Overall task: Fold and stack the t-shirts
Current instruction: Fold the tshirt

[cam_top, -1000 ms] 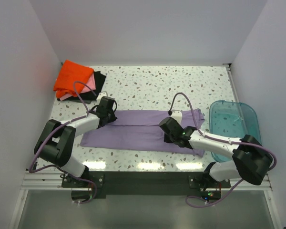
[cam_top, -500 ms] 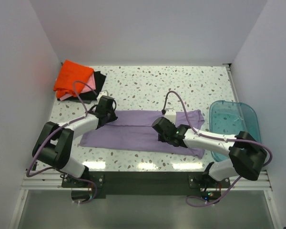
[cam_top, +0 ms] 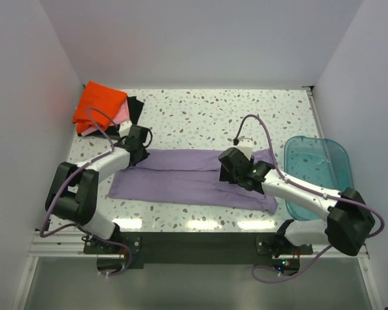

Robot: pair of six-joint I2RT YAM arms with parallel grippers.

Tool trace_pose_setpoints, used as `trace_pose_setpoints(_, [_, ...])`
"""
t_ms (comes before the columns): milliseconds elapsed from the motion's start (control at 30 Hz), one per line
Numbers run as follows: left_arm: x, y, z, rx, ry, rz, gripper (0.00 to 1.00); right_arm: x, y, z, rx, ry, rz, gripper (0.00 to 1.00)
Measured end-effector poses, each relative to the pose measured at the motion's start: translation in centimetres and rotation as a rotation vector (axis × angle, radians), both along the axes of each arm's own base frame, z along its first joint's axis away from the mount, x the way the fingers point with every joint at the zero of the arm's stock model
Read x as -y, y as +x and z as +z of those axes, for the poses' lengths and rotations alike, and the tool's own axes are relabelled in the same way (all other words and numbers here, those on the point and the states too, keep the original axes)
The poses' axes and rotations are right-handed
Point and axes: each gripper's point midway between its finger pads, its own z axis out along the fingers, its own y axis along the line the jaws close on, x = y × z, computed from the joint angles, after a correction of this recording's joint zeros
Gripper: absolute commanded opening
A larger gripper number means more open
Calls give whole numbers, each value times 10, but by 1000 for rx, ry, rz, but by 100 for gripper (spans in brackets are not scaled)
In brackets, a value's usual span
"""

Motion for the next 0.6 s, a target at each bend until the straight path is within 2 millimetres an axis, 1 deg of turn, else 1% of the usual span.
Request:
trace_pose_setpoints(67, [-18,0,-7,-25,-2,56,22,10,7,-14,-37,-11,-35,64])
trace_pose_setpoints(100, [-32,1,-13,-40,0,98,22,17,10,-23,-55,-16,-55,64])
trace_pose_setpoints(200, [-57,0,-27,-81,6,170,23,37,13,-52,-131,-40,-105,64])
trace_pose_setpoints(233, [-62,-1,-31,-92,9,185,24,42,12,-62,-153,-47,-117,64])
trace_pose_setpoints(333, [-66,6,-30,-89,5,202,25,52,3,-85,-217,-52,-129,65])
trace_pose_setpoints(433, [-71,12,-29,-84,-8,223,30,53,5,-85,-205,-27,-130,65])
trace_pose_setpoints(467, [-73,14,-29,-82,-12,231,32,53,6,-85,-201,-19,-130,65])
trace_pose_setpoints(600, [-82,14,-28,-85,-19,264,40,52,6,-83,-189,11,-123,66])
